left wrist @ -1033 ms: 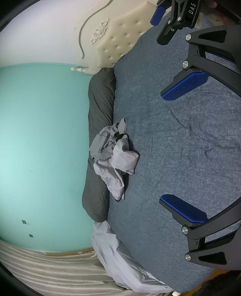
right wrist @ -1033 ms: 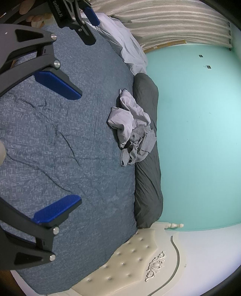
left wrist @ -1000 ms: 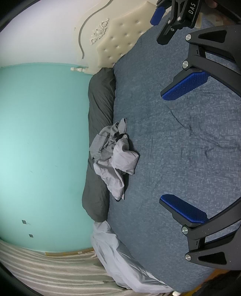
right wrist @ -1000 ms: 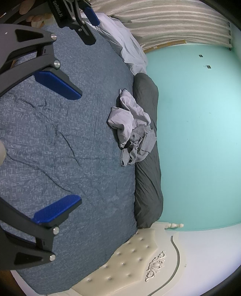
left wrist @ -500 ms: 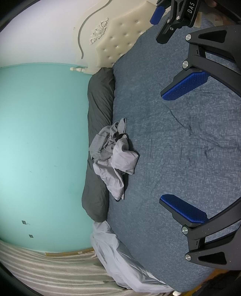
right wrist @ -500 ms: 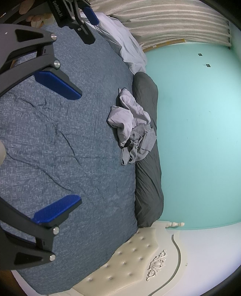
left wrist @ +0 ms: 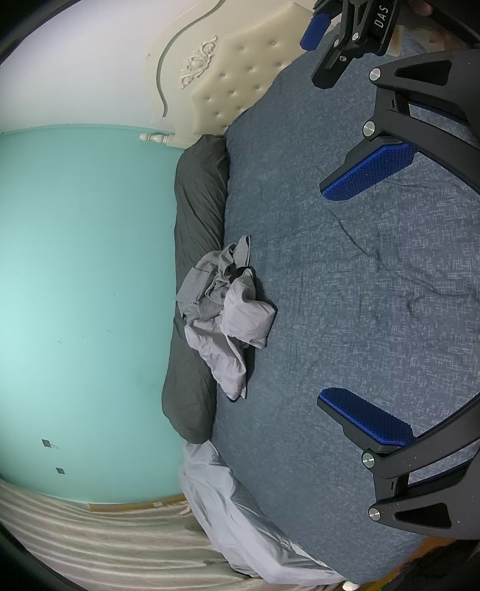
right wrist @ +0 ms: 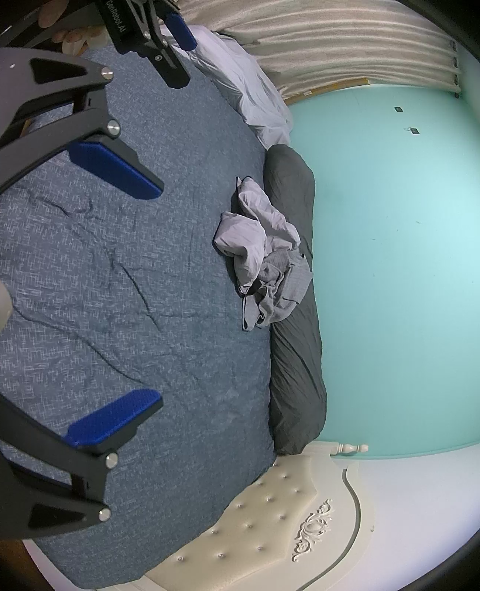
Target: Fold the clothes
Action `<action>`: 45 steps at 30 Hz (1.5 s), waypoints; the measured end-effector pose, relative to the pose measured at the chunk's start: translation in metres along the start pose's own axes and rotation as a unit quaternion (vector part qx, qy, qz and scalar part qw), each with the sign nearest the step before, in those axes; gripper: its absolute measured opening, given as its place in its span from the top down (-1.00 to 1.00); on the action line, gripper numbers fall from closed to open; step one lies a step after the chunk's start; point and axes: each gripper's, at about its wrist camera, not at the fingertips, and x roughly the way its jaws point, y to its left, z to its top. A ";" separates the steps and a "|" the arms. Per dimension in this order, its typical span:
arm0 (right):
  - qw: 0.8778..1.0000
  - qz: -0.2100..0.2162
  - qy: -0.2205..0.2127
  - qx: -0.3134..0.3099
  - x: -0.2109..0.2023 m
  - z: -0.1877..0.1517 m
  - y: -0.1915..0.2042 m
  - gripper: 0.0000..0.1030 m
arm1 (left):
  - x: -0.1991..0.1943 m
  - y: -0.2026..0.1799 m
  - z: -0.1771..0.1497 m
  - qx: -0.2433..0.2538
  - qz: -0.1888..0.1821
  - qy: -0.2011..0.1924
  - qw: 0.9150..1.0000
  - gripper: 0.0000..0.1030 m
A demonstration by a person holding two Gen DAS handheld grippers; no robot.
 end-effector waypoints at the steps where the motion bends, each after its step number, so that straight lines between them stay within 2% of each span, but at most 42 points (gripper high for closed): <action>1: 1.000 0.000 0.000 -0.001 -0.001 -0.001 0.000 -1.00 | 0.000 0.000 0.000 0.001 0.001 -0.001 1.000 -1.00; 45: 1.000 -0.004 0.001 0.007 -0.003 0.007 -0.006 -1.00 | -0.001 -0.004 0.005 -0.002 0.011 -0.001 1.000 -1.00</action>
